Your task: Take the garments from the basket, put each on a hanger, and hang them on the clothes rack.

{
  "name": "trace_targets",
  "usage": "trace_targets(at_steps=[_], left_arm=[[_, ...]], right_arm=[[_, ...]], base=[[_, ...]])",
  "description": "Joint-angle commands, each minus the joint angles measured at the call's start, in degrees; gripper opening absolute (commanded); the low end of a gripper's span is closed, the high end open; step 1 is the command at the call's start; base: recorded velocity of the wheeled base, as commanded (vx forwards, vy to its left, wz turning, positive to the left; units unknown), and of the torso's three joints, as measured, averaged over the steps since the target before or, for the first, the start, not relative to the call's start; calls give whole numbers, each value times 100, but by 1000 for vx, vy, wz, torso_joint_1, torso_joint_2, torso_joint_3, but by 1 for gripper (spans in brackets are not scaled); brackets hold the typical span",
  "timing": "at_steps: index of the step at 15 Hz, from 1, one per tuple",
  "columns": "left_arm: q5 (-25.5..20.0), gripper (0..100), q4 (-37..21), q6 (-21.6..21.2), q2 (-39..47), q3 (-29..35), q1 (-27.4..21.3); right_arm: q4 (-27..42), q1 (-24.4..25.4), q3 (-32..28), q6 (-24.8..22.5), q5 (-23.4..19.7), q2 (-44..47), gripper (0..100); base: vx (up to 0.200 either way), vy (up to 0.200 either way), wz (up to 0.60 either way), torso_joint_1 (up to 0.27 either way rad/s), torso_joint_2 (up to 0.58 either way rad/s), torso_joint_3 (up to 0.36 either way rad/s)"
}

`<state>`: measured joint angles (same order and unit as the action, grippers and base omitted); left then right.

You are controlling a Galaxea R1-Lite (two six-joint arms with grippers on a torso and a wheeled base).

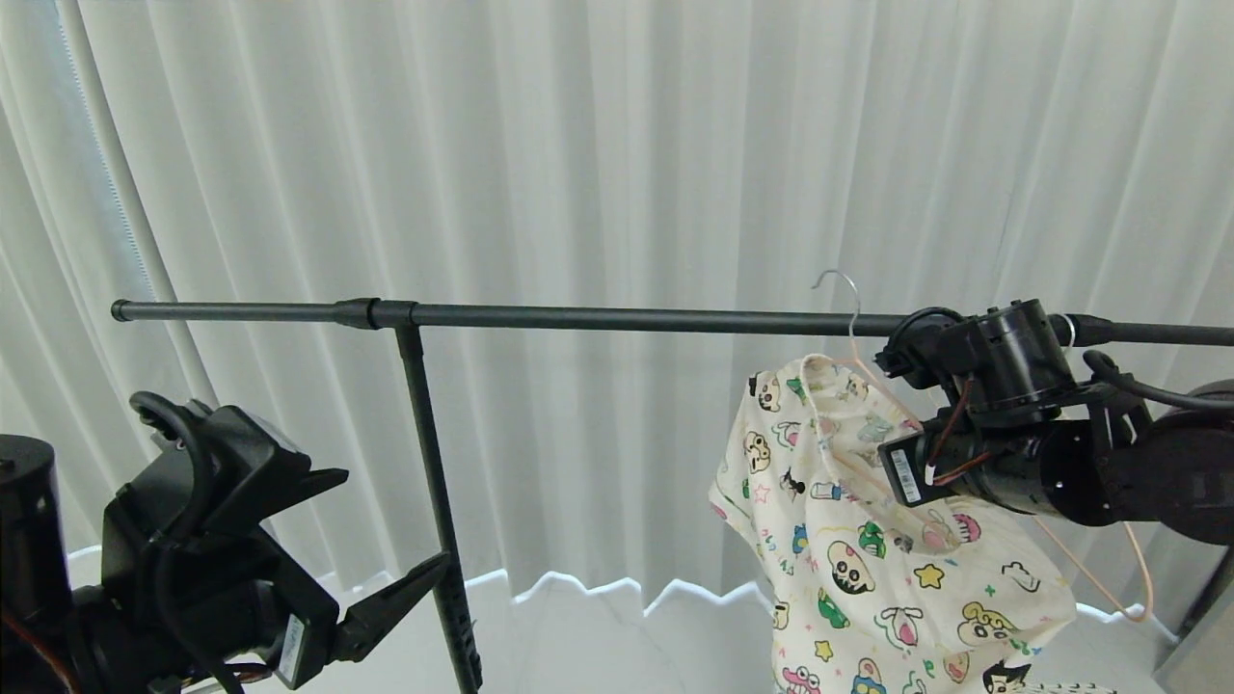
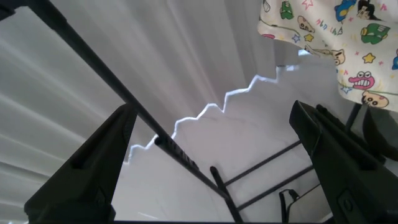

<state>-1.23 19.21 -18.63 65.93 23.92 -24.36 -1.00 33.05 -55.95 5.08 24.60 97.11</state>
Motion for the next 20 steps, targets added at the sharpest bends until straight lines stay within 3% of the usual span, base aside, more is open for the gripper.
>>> trace_targets(at_steps=[1, 6, 15, 16, 20], left_arm=[[0, 100, 12, -9, -18, -1, 1], [70, 100, 311, -9, -36, 8, 10], [475, 100, 338, -36, -54, 16, 10], [475, 100, 338, -36, -54, 25, 10], [483, 100, 338, -18, -45, 16, 45]], right_arm=[[3, 0, 14, 10, 1, 45, 0], [-120, -220, -12, 54, 1, 379, 0], [-427, -308, 14, 274, 1, 880, 0], [-427, -308, 23, 283, -8, 862, 100], [-410, -246, 14, 274, -17, 493, 100]], base=[[0, 0, 0, 0, 0, 0], [0, 0, 0, 0, 0, 0], [0, 0, 0, 0, 0, 0], [0, 0, 0, 0, 0, 0], [0, 0, 0, 0, 0, 0]])
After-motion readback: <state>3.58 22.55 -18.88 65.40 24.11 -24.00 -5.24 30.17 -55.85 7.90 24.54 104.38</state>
